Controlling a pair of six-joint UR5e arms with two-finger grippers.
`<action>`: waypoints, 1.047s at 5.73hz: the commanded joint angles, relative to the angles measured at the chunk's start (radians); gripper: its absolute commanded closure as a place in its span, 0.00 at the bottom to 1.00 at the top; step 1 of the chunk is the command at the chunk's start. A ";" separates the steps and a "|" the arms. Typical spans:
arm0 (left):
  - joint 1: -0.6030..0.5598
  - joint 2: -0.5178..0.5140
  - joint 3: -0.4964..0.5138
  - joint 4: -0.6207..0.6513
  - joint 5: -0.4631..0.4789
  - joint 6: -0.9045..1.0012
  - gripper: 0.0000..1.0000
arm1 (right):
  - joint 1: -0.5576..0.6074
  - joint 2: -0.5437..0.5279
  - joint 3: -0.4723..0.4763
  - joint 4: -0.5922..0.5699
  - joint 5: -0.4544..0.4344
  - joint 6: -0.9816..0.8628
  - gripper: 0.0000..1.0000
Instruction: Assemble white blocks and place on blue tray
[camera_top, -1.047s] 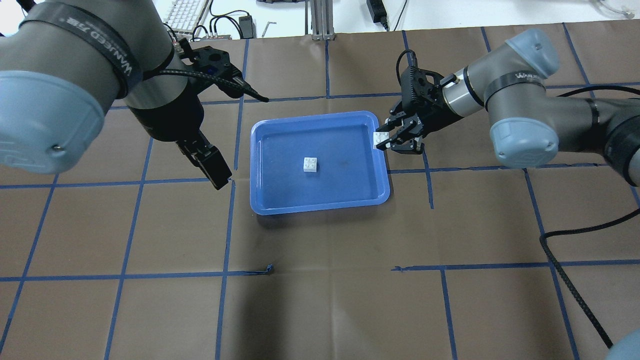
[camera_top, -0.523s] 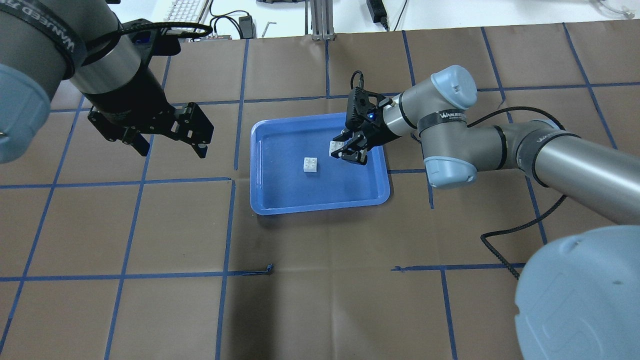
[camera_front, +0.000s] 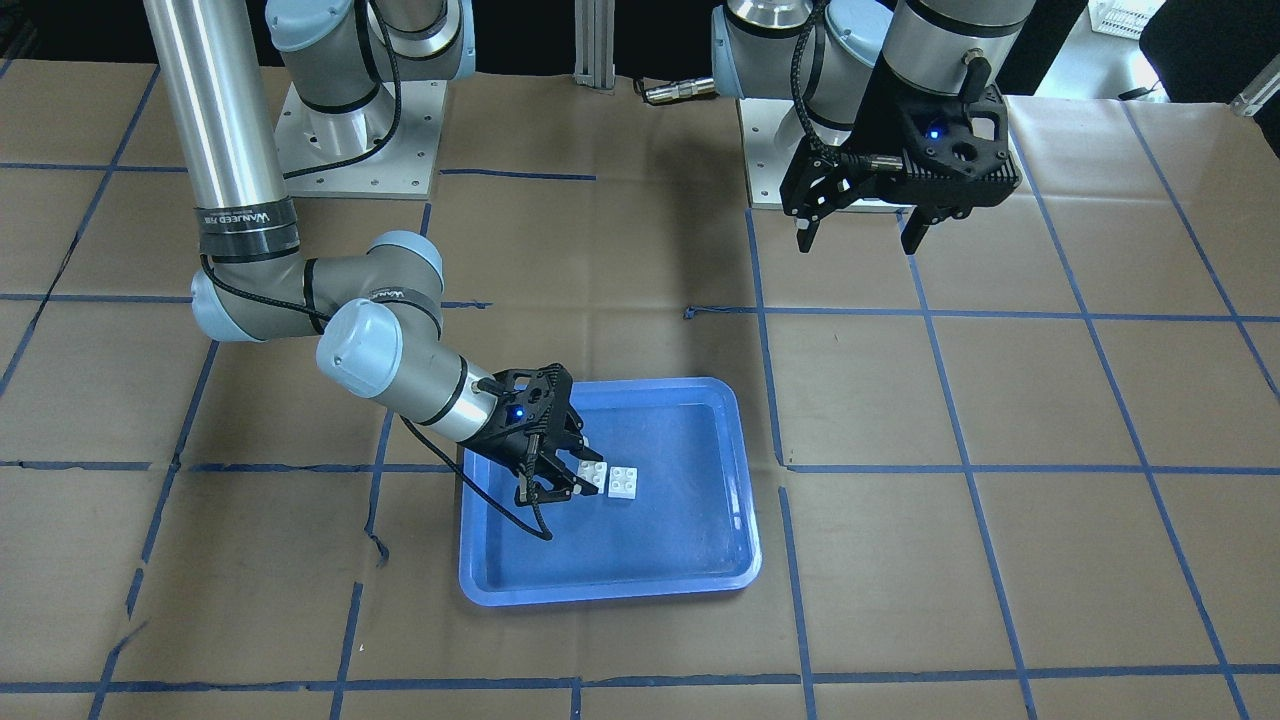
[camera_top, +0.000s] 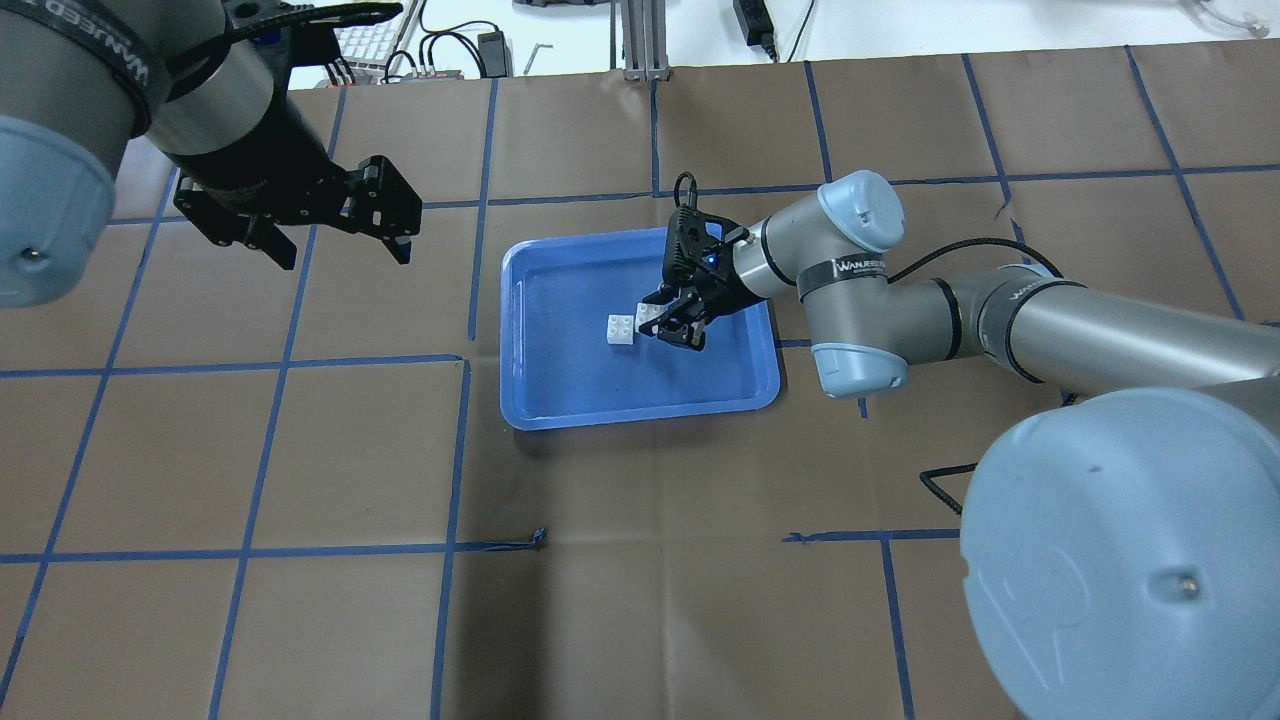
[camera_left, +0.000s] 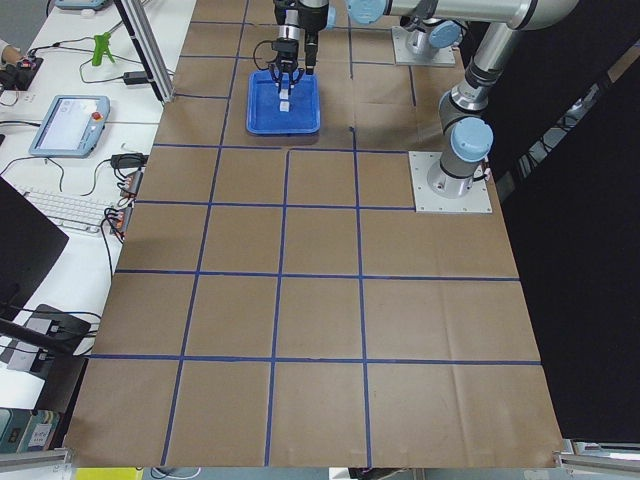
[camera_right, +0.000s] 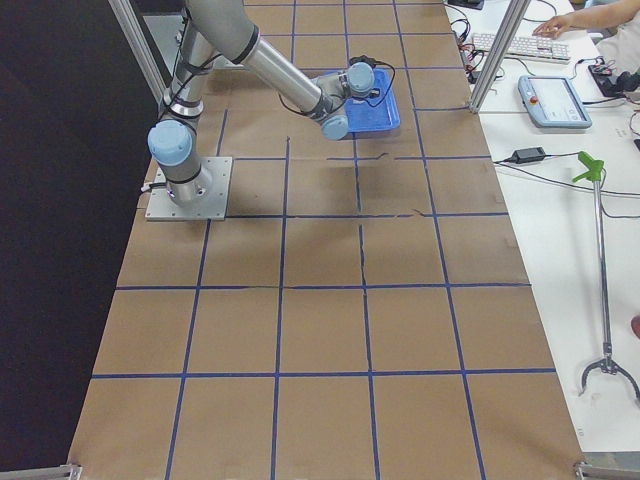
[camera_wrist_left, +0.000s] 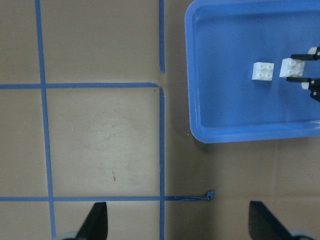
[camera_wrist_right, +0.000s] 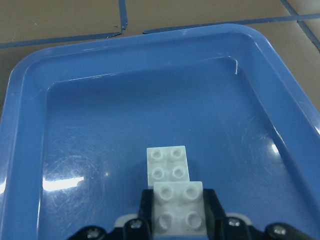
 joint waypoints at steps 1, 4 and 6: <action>0.000 -0.018 0.021 0.028 -0.001 -0.001 0.01 | 0.001 0.025 0.000 -0.003 0.002 0.001 0.73; 0.000 -0.026 0.021 0.030 0.003 -0.002 0.01 | 0.004 0.025 -0.002 -0.003 0.004 0.001 0.73; -0.008 -0.024 0.017 0.028 0.010 -0.001 0.01 | 0.013 0.039 -0.005 -0.004 0.005 -0.001 0.73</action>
